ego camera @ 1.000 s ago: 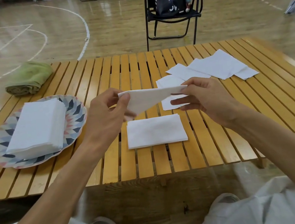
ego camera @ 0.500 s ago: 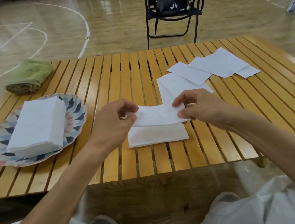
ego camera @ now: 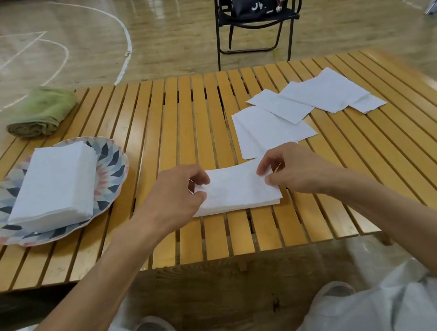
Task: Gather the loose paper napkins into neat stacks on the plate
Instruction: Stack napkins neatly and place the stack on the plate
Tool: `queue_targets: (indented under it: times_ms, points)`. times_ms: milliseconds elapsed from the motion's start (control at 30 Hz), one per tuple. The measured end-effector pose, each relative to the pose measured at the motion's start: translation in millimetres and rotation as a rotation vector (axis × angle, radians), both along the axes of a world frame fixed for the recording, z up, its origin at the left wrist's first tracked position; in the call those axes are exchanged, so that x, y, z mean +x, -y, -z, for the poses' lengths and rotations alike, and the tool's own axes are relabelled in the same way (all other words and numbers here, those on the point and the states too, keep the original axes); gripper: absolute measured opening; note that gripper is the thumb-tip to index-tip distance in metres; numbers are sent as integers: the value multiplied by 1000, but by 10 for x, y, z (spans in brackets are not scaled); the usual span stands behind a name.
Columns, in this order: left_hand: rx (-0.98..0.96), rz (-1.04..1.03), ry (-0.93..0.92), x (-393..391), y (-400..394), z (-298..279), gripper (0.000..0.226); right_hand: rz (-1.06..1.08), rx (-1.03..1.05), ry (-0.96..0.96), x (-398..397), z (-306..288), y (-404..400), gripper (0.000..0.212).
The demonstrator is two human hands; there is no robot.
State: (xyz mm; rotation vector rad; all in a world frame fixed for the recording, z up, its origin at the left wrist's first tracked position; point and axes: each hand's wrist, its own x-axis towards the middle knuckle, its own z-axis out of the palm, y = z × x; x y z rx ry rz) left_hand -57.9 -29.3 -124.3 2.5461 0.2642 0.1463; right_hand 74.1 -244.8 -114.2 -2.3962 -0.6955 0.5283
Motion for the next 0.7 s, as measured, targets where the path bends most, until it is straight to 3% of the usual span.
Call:
queue_targets:
  times_ms: [400, 500, 567, 700]
  points:
    - [124, 13, -74, 22, 9, 129, 24, -11, -39, 57, 18, 152, -41, 18]
    - [237, 3, -42, 22, 26, 124, 20, -6, -83, 172, 2, 159, -50, 19]
    - [267, 16, -6, 36, 39, 110, 19, -33, -103, 286, -13, 158, -63, 24]
    - [237, 85, -55, 51, 107, 115, 22, -183, -74, 251, -57, 185, -74, 26]
